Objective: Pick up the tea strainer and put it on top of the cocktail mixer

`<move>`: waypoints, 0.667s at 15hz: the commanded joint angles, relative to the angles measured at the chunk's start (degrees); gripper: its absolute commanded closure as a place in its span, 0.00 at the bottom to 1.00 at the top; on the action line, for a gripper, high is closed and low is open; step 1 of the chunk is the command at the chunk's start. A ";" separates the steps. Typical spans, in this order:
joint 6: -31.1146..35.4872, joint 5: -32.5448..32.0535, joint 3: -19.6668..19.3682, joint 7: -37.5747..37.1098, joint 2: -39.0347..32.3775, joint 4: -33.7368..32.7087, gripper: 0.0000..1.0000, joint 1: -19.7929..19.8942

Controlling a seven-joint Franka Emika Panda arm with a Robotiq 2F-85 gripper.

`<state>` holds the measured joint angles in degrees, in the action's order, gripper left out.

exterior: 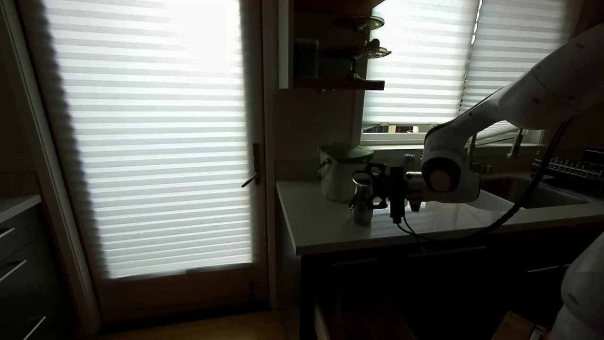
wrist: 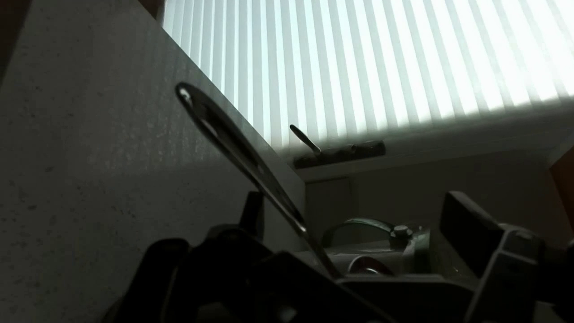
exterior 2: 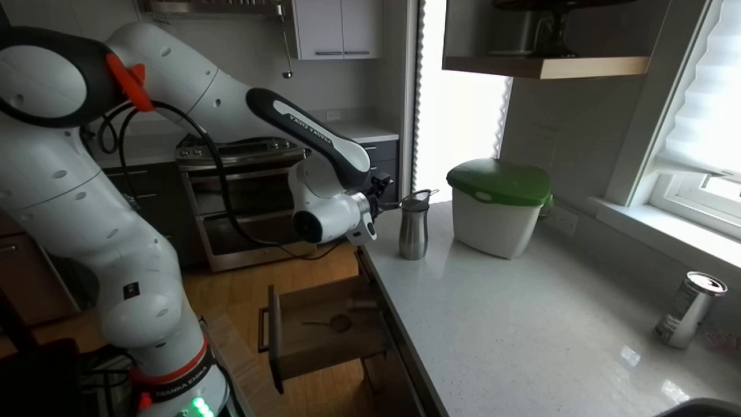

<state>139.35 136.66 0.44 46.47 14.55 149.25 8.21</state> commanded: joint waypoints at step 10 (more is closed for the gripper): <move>2.31 -4.17 -0.25 -1.28 0.47 0.75 0.00 0.72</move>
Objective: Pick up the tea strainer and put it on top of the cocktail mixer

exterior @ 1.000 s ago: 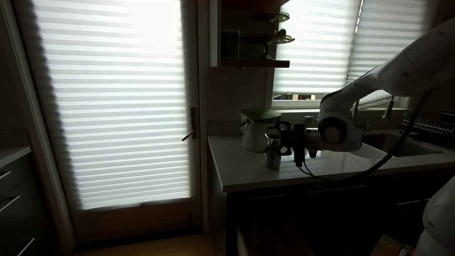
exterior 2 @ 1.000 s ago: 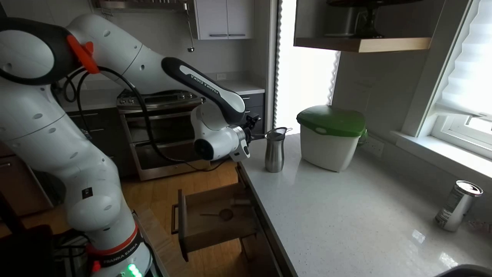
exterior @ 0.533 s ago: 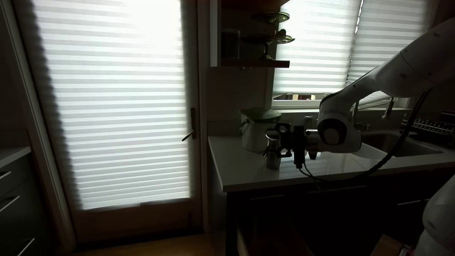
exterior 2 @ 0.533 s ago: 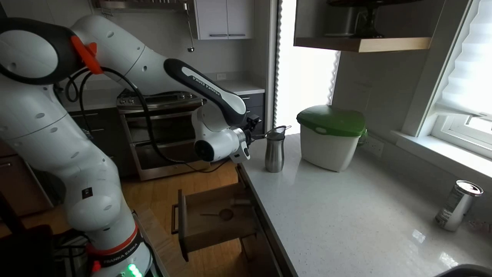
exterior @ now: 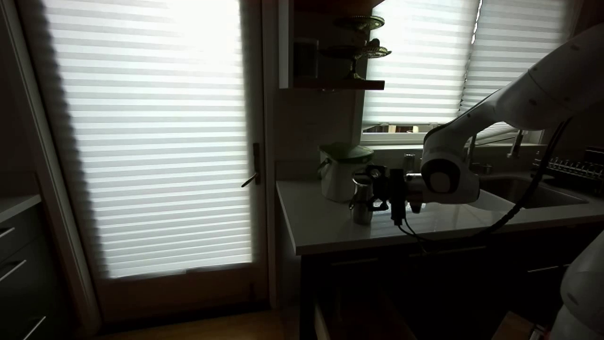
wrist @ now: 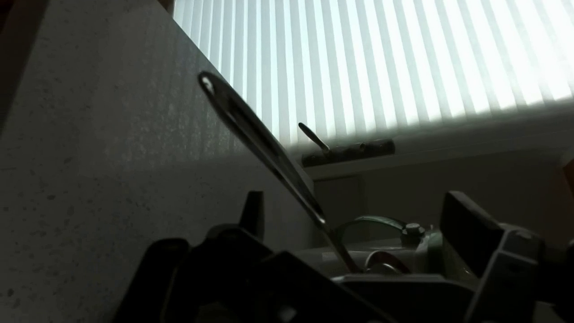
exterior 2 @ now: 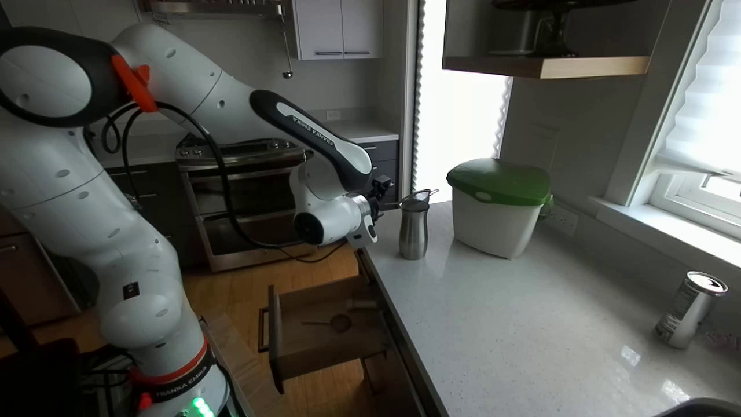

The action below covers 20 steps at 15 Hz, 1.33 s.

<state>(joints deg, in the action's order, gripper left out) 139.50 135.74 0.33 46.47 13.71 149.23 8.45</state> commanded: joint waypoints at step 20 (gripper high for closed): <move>9.14 -81.99 24.71 -66.05 25.79 9.95 0.00 23.80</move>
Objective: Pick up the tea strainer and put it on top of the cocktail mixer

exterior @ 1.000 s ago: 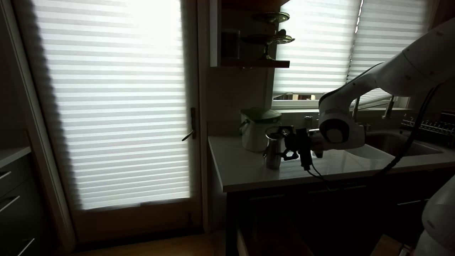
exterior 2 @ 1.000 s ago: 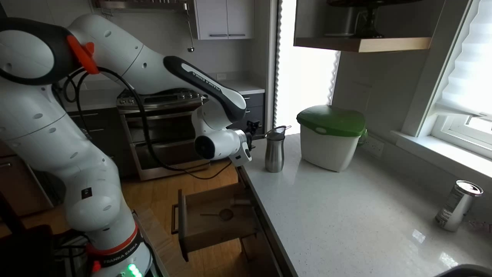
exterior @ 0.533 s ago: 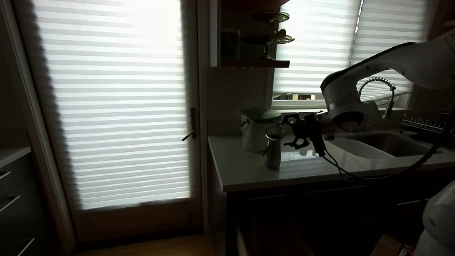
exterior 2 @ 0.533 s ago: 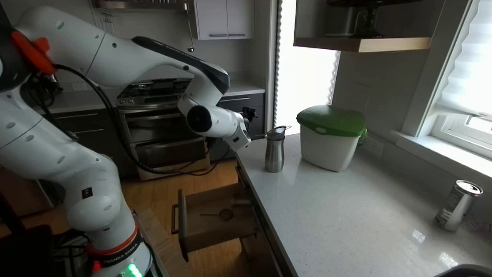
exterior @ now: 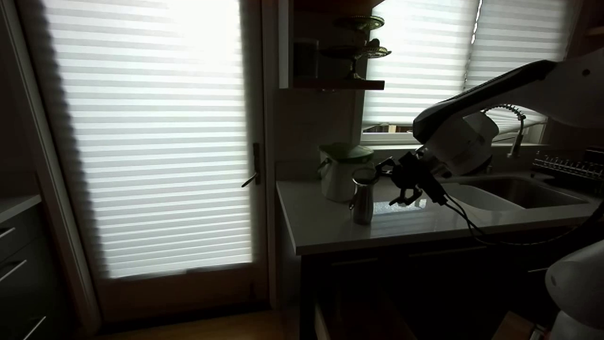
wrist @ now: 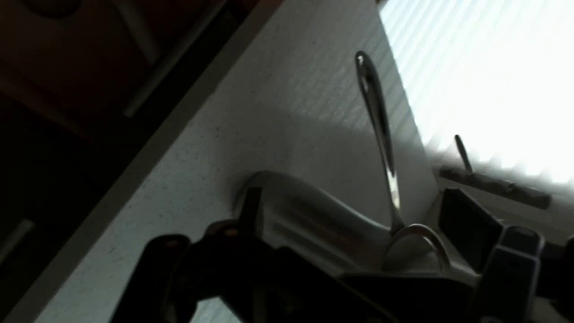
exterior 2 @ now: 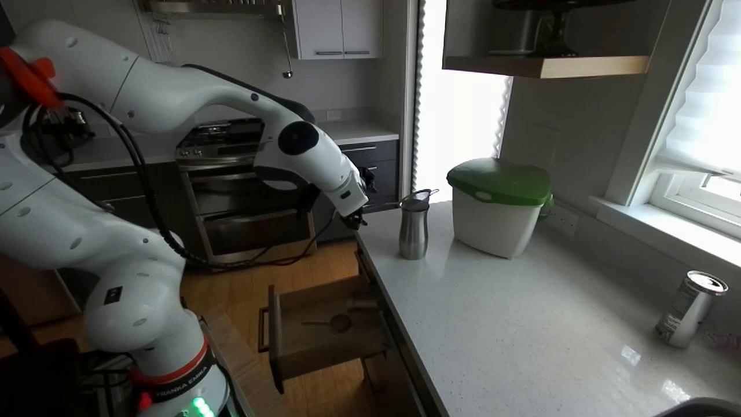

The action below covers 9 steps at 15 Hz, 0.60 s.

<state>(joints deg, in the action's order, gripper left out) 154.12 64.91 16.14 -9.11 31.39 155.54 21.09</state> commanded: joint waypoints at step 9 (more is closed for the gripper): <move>-32.26 -41.82 -16.05 -8.48 34.44 2.80 0.00 3.68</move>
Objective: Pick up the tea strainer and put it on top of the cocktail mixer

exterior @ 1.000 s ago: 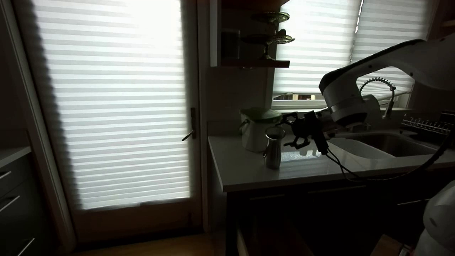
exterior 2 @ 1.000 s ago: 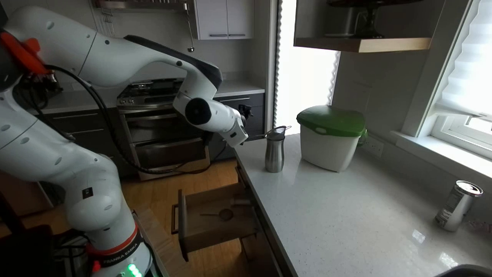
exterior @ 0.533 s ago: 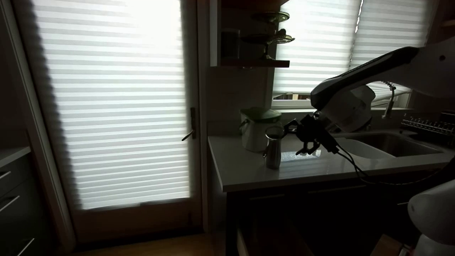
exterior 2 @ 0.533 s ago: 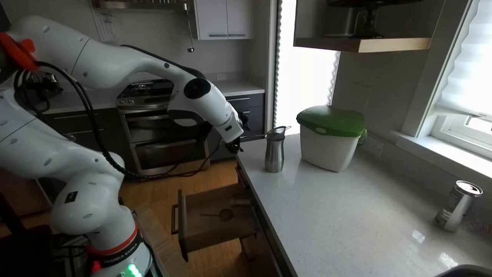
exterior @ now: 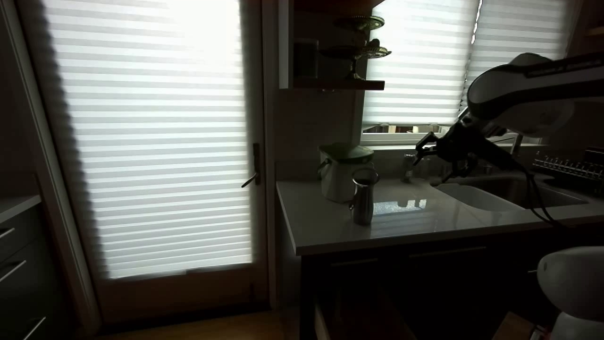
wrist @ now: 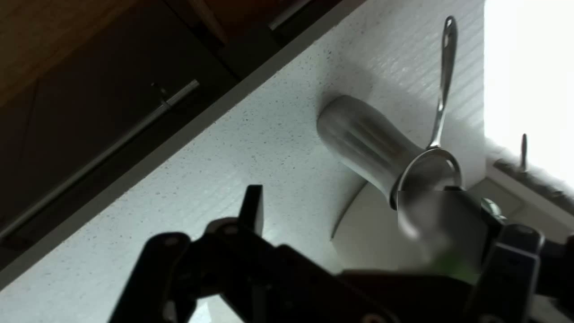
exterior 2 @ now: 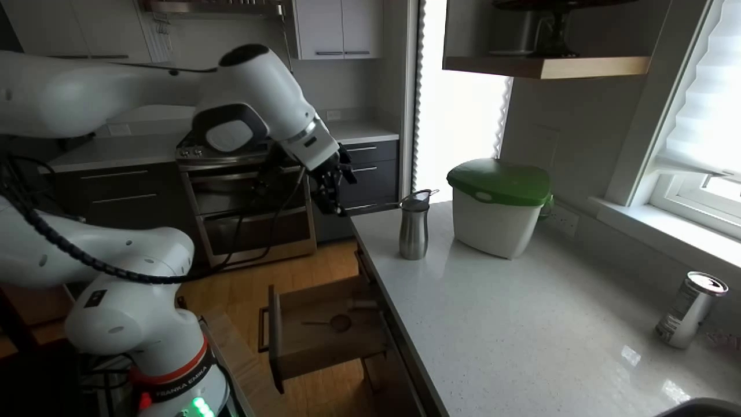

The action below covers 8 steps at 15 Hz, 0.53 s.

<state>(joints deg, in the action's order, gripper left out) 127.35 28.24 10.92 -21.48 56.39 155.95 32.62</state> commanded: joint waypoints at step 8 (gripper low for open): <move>-4.39 -6.64 -12.35 1.62 9.27 1.88 0.00 -10.27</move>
<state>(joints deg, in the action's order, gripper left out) 122.25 24.00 0.15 -17.93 65.68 157.83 24.74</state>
